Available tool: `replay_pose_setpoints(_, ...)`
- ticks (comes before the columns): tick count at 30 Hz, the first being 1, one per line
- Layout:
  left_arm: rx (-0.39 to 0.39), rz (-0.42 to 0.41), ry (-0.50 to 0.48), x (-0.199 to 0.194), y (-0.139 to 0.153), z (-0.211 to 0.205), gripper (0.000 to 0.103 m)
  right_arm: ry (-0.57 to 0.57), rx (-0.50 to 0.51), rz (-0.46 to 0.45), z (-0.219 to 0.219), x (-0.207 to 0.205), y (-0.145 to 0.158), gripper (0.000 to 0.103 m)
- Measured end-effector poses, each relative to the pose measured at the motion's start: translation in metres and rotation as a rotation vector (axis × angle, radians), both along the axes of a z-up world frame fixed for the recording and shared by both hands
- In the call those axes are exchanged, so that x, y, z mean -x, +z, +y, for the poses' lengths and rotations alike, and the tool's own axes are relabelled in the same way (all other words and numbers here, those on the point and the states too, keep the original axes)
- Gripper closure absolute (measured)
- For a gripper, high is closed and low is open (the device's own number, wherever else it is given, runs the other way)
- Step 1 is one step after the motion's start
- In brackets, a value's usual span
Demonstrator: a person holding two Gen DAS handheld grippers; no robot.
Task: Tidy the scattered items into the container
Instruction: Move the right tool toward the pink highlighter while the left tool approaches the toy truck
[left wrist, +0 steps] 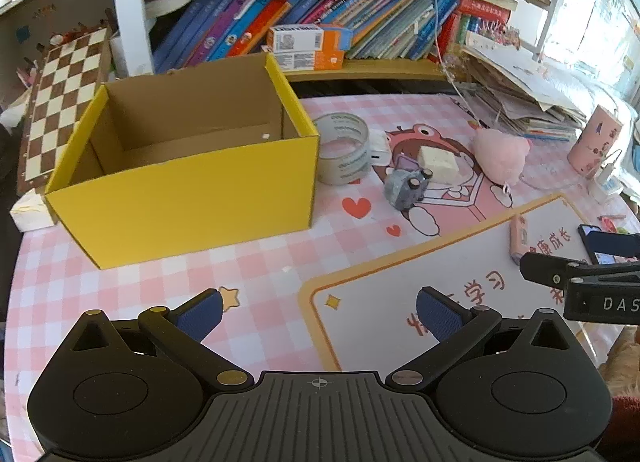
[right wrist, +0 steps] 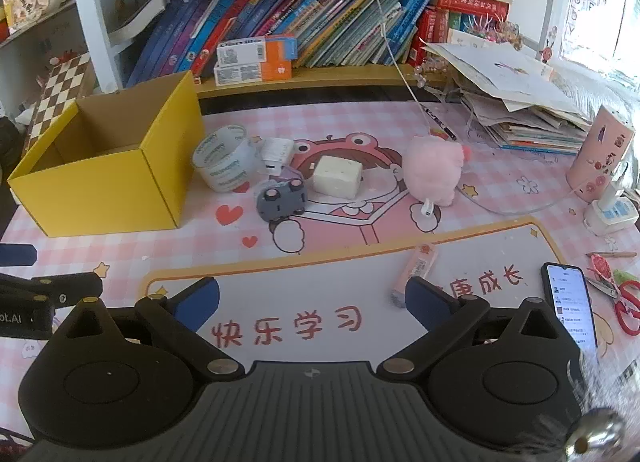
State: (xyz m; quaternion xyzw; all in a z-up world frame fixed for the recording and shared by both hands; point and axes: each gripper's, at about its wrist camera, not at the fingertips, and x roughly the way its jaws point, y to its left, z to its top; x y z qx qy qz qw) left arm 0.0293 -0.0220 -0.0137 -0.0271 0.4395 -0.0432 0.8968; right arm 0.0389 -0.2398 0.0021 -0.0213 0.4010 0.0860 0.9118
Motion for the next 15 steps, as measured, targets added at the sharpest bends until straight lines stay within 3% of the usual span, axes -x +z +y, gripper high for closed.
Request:
replay_pose_setpoints(8,-0.016,0.020,-0.019,-0.007,-0.003,-0.020,0.000,0.000,-0.014,0.026,-0.016,-0.015,-0.007,0.004)
replay_pose_setpoints(15,-0.019,-0.005,-0.026,-0.012,0.000,-0.033,0.000,0.036,-0.035,0.030,-0.026,-0.027,-0.010,0.030)
